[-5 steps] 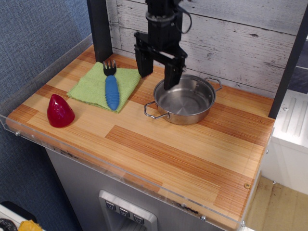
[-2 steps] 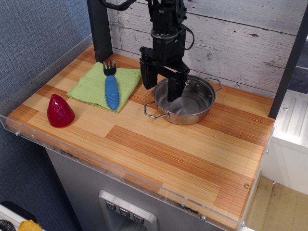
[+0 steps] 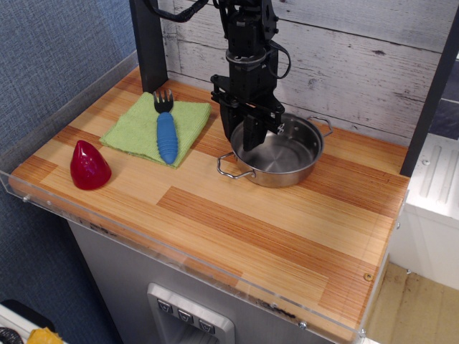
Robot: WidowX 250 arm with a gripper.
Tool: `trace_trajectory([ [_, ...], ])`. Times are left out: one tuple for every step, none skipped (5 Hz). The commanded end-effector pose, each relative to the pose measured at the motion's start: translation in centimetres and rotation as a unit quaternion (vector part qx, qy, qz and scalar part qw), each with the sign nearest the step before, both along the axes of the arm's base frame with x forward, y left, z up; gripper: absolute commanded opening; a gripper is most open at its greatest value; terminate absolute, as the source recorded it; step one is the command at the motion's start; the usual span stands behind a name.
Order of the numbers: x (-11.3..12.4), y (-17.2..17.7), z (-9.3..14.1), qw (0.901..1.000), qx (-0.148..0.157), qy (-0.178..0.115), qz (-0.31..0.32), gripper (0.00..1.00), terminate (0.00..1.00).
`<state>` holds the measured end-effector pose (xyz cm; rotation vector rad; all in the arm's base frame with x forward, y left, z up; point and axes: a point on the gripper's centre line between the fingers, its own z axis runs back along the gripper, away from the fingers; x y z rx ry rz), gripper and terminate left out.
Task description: Move the pot to the corner of the table.
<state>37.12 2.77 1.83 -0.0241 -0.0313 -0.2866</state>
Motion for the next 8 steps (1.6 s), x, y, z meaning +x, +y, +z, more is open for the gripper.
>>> trace_trajectory([
  [0.0, 0.5, 2.6, 0.9995, -0.008, -0.031, 0.003, 0.0, 0.0],
  [-0.2, 0.8, 3.9, 0.999, -0.012, -0.043, 0.003, 0.0, 0.0],
  [-0.5, 0.8, 5.0, 0.9986, -0.012, -0.051, -0.006, 0.0, 0.0],
  [-0.8, 1.0, 5.9, 0.9979, -0.017, -0.063, -0.003, 0.0, 0.0],
  [-1.1, 0.9, 6.8, 0.998, -0.017, -0.062, -0.003, 0.0, 0.0],
  [-2.0, 0.4, 7.1, 0.9977, -0.016, -0.06, -0.027, 0.0, 0.0],
  [-3.7, -0.1, 7.5, 0.9965, -0.003, -0.047, -0.069, 0.0, 0.0],
  [-5.3, -0.5, 7.0, 0.9941, -0.011, -0.035, -0.102, 0.0, 0.0],
])
